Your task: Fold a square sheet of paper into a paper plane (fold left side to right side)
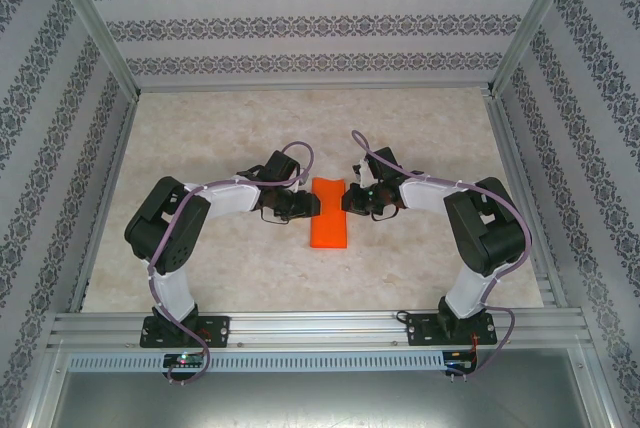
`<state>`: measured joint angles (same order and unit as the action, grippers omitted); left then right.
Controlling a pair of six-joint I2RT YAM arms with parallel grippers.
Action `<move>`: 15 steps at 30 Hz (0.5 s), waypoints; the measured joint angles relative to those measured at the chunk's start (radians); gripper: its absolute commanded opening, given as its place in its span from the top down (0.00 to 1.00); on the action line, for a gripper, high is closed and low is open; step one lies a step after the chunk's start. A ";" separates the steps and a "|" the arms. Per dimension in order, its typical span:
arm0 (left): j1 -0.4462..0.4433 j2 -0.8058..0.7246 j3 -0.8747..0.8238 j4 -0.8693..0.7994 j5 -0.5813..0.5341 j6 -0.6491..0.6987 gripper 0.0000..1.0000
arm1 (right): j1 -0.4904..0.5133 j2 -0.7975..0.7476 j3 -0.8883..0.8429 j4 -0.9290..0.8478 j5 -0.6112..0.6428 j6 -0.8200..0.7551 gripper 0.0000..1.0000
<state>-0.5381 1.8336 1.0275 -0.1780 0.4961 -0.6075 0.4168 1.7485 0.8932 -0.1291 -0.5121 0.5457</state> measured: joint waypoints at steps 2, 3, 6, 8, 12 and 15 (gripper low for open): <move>-0.002 0.003 0.006 -0.002 -0.001 -0.003 0.50 | 0.000 0.000 0.000 -0.003 0.000 -0.001 0.93; -0.004 0.006 0.011 -0.002 -0.003 -0.003 0.50 | 0.000 0.000 0.000 -0.003 0.001 -0.003 0.92; -0.012 0.020 0.032 0.000 -0.004 -0.004 0.50 | 0.000 0.000 0.000 -0.003 0.003 -0.003 0.92; -0.016 0.024 0.040 0.001 -0.005 -0.004 0.50 | 0.000 0.000 0.000 -0.002 0.004 -0.004 0.91; -0.019 0.035 0.055 -0.003 -0.018 -0.003 0.51 | 0.000 0.000 0.000 -0.003 0.004 -0.004 0.89; -0.025 0.053 0.076 -0.023 -0.046 -0.002 0.53 | 0.000 0.000 0.000 -0.007 0.009 -0.007 0.82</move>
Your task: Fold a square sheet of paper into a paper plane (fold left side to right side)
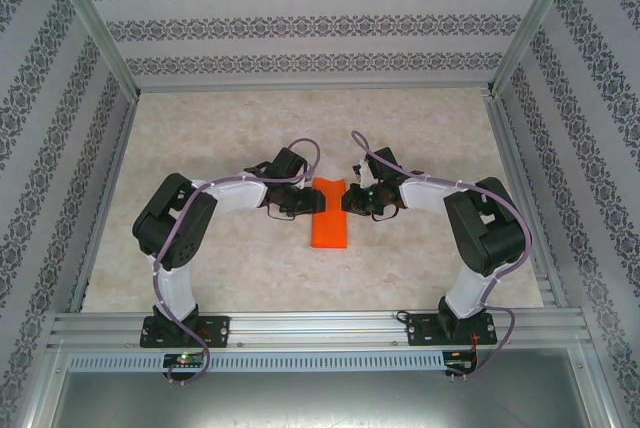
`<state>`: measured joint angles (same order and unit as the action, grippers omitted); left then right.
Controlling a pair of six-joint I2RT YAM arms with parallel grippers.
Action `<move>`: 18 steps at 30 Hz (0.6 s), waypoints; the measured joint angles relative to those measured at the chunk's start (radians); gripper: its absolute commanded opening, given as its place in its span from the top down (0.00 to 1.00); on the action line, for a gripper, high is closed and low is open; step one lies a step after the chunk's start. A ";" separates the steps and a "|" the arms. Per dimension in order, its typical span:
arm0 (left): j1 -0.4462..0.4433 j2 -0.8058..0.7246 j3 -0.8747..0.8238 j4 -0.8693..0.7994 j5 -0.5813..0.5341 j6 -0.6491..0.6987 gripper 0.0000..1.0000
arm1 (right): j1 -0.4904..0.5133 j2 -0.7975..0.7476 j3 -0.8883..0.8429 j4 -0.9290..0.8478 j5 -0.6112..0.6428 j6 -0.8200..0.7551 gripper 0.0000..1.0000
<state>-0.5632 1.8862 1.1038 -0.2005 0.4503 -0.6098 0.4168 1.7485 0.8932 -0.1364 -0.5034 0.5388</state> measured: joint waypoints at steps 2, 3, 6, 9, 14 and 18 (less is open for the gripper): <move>-0.005 0.002 0.013 -0.021 -0.013 0.003 0.53 | 0.000 0.000 0.000 -0.009 0.009 -0.008 0.76; -0.007 0.004 0.017 -0.027 -0.020 0.004 0.53 | 0.000 -0.001 0.000 -0.013 0.015 -0.012 0.74; -0.014 0.010 0.029 -0.044 -0.038 0.007 0.53 | -0.002 -0.021 -0.001 -0.028 0.046 -0.023 0.65; -0.018 0.015 0.038 -0.057 -0.048 0.008 0.53 | -0.016 -0.084 -0.018 -0.031 0.087 -0.026 0.56; -0.022 0.022 0.054 -0.079 -0.063 0.011 0.54 | -0.073 -0.225 -0.085 -0.027 0.165 -0.022 0.47; -0.026 0.028 0.066 -0.095 -0.070 0.013 0.54 | -0.109 -0.293 -0.130 -0.023 0.205 -0.021 0.37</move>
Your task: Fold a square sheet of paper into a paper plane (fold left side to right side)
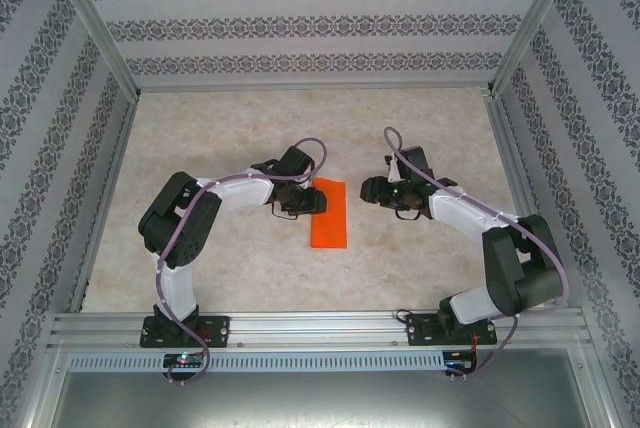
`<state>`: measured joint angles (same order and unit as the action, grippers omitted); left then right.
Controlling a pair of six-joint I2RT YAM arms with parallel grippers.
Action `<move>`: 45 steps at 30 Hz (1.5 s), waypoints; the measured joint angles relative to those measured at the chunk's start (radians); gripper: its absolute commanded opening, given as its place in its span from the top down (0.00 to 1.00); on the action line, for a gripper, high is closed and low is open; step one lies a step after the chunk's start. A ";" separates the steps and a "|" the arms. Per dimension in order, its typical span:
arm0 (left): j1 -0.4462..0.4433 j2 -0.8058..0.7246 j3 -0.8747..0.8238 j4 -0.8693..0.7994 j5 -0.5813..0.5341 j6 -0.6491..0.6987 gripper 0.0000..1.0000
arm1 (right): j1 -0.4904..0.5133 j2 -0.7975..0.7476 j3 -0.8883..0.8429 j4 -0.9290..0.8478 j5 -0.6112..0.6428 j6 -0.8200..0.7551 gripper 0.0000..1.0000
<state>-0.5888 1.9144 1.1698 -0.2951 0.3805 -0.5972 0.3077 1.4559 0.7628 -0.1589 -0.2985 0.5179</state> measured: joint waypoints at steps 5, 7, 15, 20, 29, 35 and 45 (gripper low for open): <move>-0.005 0.010 0.021 -0.028 -0.010 0.006 0.54 | -0.038 -0.060 -0.062 0.038 -0.005 0.017 0.24; -0.008 0.012 0.027 -0.036 -0.018 0.009 0.54 | -0.056 -0.076 -0.082 0.065 -0.021 0.035 0.18; -0.014 0.023 0.048 -0.062 -0.034 0.014 0.54 | -0.083 -0.110 -0.118 0.142 -0.072 0.063 0.11; -0.015 0.030 0.061 -0.079 -0.039 0.017 0.54 | -0.084 -0.114 -0.118 0.155 -0.084 0.064 0.10; -0.020 0.039 0.081 -0.106 -0.052 0.020 0.54 | -0.084 -0.114 -0.118 0.155 -0.085 0.071 0.10; -0.025 0.039 0.083 -0.109 -0.060 0.021 0.54 | -0.084 -0.114 -0.118 0.155 -0.085 0.078 0.09; -0.027 0.041 0.087 -0.114 -0.068 0.021 0.54 | -0.084 -0.102 -0.118 0.164 -0.132 0.080 0.23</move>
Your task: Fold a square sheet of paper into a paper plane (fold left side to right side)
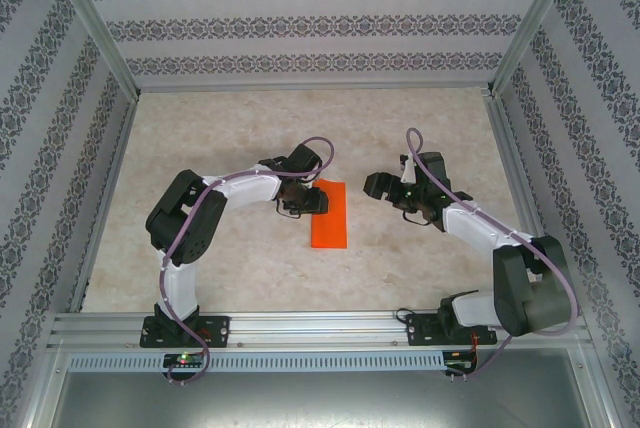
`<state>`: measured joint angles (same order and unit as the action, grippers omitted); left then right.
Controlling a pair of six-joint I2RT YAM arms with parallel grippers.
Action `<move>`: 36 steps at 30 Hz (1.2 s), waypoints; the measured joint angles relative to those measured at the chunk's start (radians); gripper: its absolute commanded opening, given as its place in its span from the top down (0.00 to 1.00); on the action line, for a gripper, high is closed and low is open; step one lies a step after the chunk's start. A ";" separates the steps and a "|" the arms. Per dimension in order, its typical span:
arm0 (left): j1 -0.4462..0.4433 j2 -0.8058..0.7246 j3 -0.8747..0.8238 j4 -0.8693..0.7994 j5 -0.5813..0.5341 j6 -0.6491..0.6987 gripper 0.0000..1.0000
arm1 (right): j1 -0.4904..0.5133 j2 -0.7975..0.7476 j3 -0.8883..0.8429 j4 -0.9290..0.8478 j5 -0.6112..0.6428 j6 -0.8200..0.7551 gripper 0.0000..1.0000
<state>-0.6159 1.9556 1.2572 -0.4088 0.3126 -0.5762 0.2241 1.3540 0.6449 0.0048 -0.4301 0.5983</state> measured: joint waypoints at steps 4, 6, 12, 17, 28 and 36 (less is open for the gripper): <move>0.000 0.002 0.004 -0.004 0.000 0.000 0.54 | 0.001 0.048 0.001 0.014 -0.045 0.002 0.34; 0.000 0.003 0.006 -0.007 0.000 0.000 0.54 | 0.006 0.082 0.003 0.023 -0.065 0.008 0.36; 0.000 0.005 0.009 -0.011 0.000 0.000 0.54 | 0.029 0.126 0.010 0.039 -0.085 0.010 0.36; 0.000 0.009 0.016 -0.019 -0.001 0.000 0.54 | 0.049 0.159 0.028 0.050 -0.096 0.021 0.48; -0.006 0.012 0.023 -0.027 -0.011 0.000 0.54 | 0.127 0.278 0.088 0.069 -0.126 0.055 0.75; -0.006 0.014 0.027 -0.032 -0.012 0.000 0.53 | 0.127 0.277 0.093 0.057 -0.106 0.051 0.73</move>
<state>-0.6220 1.9697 1.2839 -0.4412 0.3008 -0.5762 0.3515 1.6310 0.7376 0.0620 -0.5365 0.6495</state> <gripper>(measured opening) 0.461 0.263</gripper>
